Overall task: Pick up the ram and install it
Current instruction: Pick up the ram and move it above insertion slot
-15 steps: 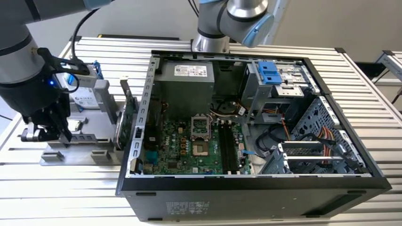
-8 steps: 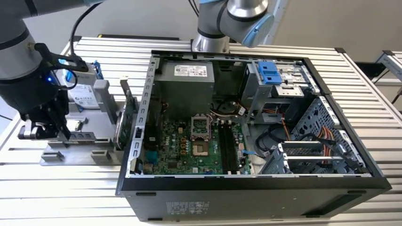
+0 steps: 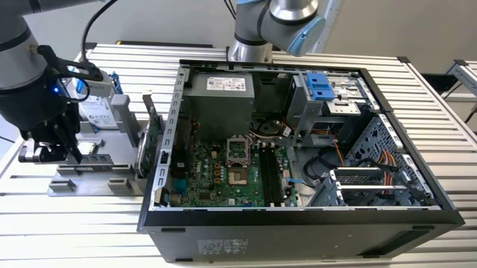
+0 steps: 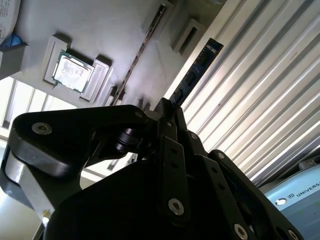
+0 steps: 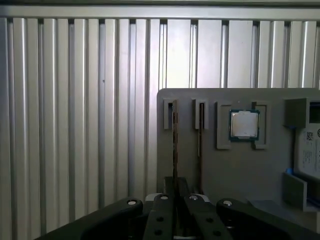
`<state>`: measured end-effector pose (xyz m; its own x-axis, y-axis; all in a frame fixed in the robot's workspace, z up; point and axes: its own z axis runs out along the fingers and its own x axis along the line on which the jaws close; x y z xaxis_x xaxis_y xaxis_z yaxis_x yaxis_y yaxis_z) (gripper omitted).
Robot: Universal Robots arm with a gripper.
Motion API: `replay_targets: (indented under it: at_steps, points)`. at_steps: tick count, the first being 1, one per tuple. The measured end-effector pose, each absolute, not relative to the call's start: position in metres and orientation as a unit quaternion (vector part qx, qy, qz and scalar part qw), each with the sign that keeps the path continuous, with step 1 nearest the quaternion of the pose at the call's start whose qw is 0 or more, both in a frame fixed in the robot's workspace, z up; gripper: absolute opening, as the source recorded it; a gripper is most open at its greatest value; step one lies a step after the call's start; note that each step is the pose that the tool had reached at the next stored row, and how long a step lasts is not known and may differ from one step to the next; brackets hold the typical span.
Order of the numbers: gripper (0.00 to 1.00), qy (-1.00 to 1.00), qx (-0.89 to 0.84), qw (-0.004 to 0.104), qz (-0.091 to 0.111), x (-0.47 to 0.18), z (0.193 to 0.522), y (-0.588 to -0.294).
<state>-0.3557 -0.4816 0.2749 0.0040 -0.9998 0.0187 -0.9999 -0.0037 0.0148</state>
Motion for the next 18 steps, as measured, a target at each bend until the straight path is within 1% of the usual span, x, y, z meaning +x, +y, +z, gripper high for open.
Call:
replay_targets:
  at_steps: [18]
  points:
    - [0.00, -0.706, 0.708, 0.012, 0.001, -0.356, 0.291, -0.482]
